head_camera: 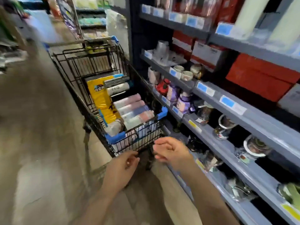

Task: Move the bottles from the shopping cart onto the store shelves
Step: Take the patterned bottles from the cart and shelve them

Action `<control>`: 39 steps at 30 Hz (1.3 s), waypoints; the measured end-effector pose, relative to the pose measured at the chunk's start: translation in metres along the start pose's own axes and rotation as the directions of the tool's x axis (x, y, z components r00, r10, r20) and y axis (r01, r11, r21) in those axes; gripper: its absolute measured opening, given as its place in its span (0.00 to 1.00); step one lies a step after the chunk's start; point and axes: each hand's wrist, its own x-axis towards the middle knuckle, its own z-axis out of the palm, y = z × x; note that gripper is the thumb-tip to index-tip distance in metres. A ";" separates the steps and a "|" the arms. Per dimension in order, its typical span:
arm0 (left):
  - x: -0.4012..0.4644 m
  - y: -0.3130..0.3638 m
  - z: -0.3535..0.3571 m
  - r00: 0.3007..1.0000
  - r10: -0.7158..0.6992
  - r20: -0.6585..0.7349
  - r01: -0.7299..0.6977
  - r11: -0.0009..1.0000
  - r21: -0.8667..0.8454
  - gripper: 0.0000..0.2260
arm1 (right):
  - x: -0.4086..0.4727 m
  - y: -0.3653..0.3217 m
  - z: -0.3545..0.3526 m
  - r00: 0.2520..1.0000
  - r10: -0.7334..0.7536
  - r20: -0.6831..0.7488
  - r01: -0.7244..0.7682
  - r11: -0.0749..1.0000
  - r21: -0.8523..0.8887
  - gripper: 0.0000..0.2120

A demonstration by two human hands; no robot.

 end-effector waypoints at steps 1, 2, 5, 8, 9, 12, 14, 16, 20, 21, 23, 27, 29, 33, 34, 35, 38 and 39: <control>-0.001 -0.014 -0.009 0.999 -0.044 -0.012 0.043 0.999 -0.029 0.12 | 0.014 0.000 0.012 0.999 0.034 0.040 -0.035 0.999 0.006 0.02; -0.003 -0.026 -0.019 0.996 -0.080 -0.026 0.078 0.996 -0.047 0.14 | 0.027 -0.001 0.024 0.996 0.063 0.069 -0.064 0.998 0.010 0.02; 0.003 -0.054 -0.036 0.983 -0.169 -0.077 0.163 0.984 -0.072 0.11 | 0.067 0.003 0.053 0.988 0.123 0.098 -0.122 0.992 -0.020 0.01; 0.030 -0.077 -0.051 0.967 -0.229 -0.116 0.223 0.973 -0.061 0.08 | 0.118 0.018 0.076 0.985 0.153 0.078 -0.145 0.985 -0.098 0.03; 0.045 -0.083 -0.055 0.962 -0.246 -0.120 0.242 0.969 -0.046 0.09 | 0.138 0.023 0.081 0.986 0.154 0.057 -0.145 0.979 -0.141 0.05; 0.101 -0.097 -0.061 0.965 -0.246 -0.095 0.251 0.967 0.046 0.14 | 0.202 0.036 0.087 0.993 0.121 -0.011 -0.118 0.942 -0.315 0.17; 0.148 -0.106 -0.056 0.977 -0.213 0.001 0.209 0.959 0.192 0.15 | 0.243 0.040 0.088 0.998 0.046 -0.037 -0.057 0.900 -0.433 0.18; 0.193 -0.109 -0.047 0.975 -0.180 0.131 0.132 0.941 0.310 0.19 | 0.277 0.046 0.090 1.000 0.004 -0.027 -0.018 0.823 -0.568 0.16; 0.265 -0.131 -0.029 0.941 -0.236 0.243 0.137 0.921 0.366 0.26 | 0.322 0.060 0.096 0.995 0.076 0.066 0.007 0.600 -0.800 0.19; 0.279 -0.138 -0.026 0.928 -0.264 0.264 0.147 0.909 0.390 0.27 | 0.328 0.062 0.098 0.993 0.089 0.071 0.016 0.502 -0.864 0.20; 0.303 -0.155 -0.017 0.875 -0.348 0.336 0.173 0.874 0.454 0.29 | 0.333 0.067 0.103 0.992 0.113 0.056 0.014 0.349 -0.937 0.22; 0.351 -0.192 0.011 0.710 -0.539 0.452 0.272 0.803 0.530 0.47 | 0.338 0.076 0.112 0.983 0.176 -0.048 -0.096 0.275 -0.957 0.28; 0.363 -0.207 0.021 0.647 -0.567 0.509 0.269 0.795 0.543 0.53 | 0.339 0.078 0.116 0.969 0.209 -0.129 -0.172 0.200 -0.965 0.28; 0.372 -0.237 0.038 0.512 -0.605 0.610 0.466 0.792 0.394 0.57 | 0.342 0.077 0.125 0.938 0.218 -0.271 -0.317 0.216 -0.924 0.21; 0.373 -0.242 0.040 0.478 -0.619 0.623 0.510 0.773 0.377 0.59 | 0.342 0.075 0.127 0.921 0.261 -0.288 -0.343 0.193 -0.920 0.21; 0.374 -0.247 0.043 0.457 -0.628 0.629 0.533 0.760 0.372 0.60 | 0.342 0.076 0.128 0.906 0.302 -0.298 -0.358 0.167 -0.919 0.21; 0.376 -0.251 0.041 0.432 -0.617 0.658 0.545 0.760 0.355 0.58 | 0.344 0.068 0.128 0.875 0.364 -0.321 -0.381 0.108 -0.918 0.21; 0.377 -0.252 0.038 0.432 -0.608 0.666 0.554 0.762 0.336 0.56 | 0.345 0.066 0.129 0.871 0.368 -0.325 -0.387 0.106 -0.916 0.20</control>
